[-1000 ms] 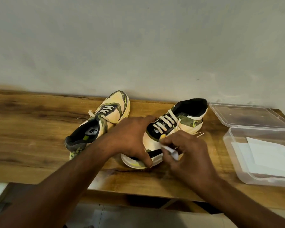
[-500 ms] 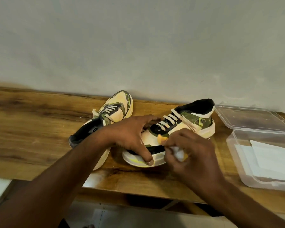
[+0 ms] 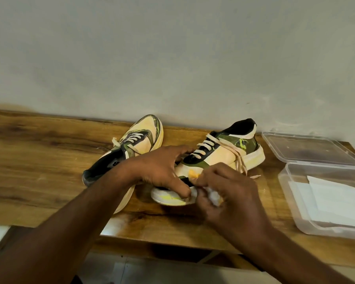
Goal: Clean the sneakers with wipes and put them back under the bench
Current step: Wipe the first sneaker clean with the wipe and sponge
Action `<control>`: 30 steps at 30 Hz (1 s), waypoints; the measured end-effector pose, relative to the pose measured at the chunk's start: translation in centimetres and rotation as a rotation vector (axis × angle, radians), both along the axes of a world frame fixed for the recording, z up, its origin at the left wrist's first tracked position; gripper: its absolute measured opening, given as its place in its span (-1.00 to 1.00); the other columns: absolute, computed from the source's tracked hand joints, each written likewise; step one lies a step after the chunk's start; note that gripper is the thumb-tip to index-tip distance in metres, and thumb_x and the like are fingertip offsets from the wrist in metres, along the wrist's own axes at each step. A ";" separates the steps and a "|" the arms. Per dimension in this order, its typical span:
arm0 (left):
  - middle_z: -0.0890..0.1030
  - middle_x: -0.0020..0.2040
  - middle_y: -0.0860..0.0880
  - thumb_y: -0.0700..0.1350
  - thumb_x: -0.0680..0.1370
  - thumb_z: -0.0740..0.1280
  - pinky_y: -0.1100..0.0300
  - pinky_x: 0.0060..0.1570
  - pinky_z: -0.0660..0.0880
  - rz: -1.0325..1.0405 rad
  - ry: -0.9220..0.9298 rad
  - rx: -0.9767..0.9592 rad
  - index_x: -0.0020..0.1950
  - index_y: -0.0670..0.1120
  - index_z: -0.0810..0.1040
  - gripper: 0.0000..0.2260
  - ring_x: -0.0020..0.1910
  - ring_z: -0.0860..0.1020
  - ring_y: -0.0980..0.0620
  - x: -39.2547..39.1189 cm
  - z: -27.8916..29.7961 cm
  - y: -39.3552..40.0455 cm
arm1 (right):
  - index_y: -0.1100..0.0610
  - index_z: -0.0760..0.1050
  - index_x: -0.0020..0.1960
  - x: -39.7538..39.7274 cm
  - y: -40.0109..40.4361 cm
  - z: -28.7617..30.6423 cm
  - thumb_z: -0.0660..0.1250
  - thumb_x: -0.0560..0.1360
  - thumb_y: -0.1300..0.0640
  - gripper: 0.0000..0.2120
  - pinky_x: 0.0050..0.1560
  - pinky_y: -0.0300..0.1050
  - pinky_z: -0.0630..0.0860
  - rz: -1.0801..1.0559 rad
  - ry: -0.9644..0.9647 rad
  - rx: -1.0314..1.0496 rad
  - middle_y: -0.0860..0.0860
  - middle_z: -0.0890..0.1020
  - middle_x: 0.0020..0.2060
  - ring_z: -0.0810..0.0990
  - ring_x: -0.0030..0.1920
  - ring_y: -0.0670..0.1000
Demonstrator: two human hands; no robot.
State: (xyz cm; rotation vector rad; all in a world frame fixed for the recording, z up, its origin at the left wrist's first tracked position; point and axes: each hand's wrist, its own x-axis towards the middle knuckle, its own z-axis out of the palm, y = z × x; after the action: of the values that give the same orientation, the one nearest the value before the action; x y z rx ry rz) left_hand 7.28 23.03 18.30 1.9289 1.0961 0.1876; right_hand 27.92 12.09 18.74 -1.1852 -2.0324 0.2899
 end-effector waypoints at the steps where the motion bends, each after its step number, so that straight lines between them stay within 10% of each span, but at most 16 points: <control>1: 0.49 0.49 0.21 0.18 0.13 0.68 -0.01 0.50 0.41 -0.008 0.002 0.008 0.62 0.12 0.29 0.11 0.45 0.48 0.17 0.0 0.0 0.0 | 0.10 0.70 0.00 -0.1 0.0 0.1 0.57 0.41 0.30 -0.79 -0.13 -0.19 0.58 0.039 -0.033 0.000 -0.06 0.64 -0.07 0.61 -0.09 -0.12; 8: 0.57 0.41 0.21 0.14 0.15 0.66 -0.02 0.45 0.46 -0.007 -0.049 -0.018 0.57 0.10 0.37 0.01 0.38 0.55 0.17 -0.2 0.1 -0.2 | 0.04 0.71 -0.07 4.3 3.6 0.7 0.58 0.39 0.33 -0.77 -0.03 -0.25 0.58 -0.263 0.134 -0.017 -0.13 0.69 -0.12 0.65 -0.07 -0.15; 16: 0.56 0.42 0.20 0.10 0.15 0.65 -0.03 0.47 0.44 -0.015 -0.033 0.016 0.57 0.09 0.37 0.00 0.40 0.53 0.16 -0.2 0.1 -0.2 | 0.10 0.72 0.00 -0.7 0.5 0.7 0.56 0.38 0.35 -0.75 -0.10 -0.21 0.58 0.099 -0.018 -0.025 -0.07 0.67 -0.06 0.63 -0.08 -0.14; 23: 0.61 0.36 0.20 0.13 0.17 0.63 -0.01 0.41 0.51 0.026 -0.068 -0.015 0.53 0.08 0.43 -0.06 0.31 0.59 0.19 -0.3 0.6 -0.6 | -0.01 0.71 -0.06 3.3 4.2 1.6 0.58 0.39 0.32 -0.74 -0.01 -0.22 0.62 -0.236 0.090 -0.034 -0.14 0.70 -0.13 0.64 -0.08 -0.18; 30: 0.52 0.43 0.25 0.09 0.19 0.62 0.03 0.49 0.42 0.028 -0.099 0.021 0.55 0.16 0.33 -0.04 0.44 0.46 0.23 -0.4 0.5 -0.8 | 0.04 0.75 0.03 -1.3 1.6 1.7 0.59 0.38 0.33 -0.71 -0.09 -0.22 0.62 0.098 -0.045 -0.046 -0.09 0.71 -0.07 0.65 -0.08 -0.15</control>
State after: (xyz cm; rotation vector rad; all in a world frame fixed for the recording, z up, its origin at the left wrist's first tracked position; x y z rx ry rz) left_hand 6.93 22.24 18.83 1.9028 1.0597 0.3083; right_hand 26.65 13.66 20.42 -1.1313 -2.1370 0.3622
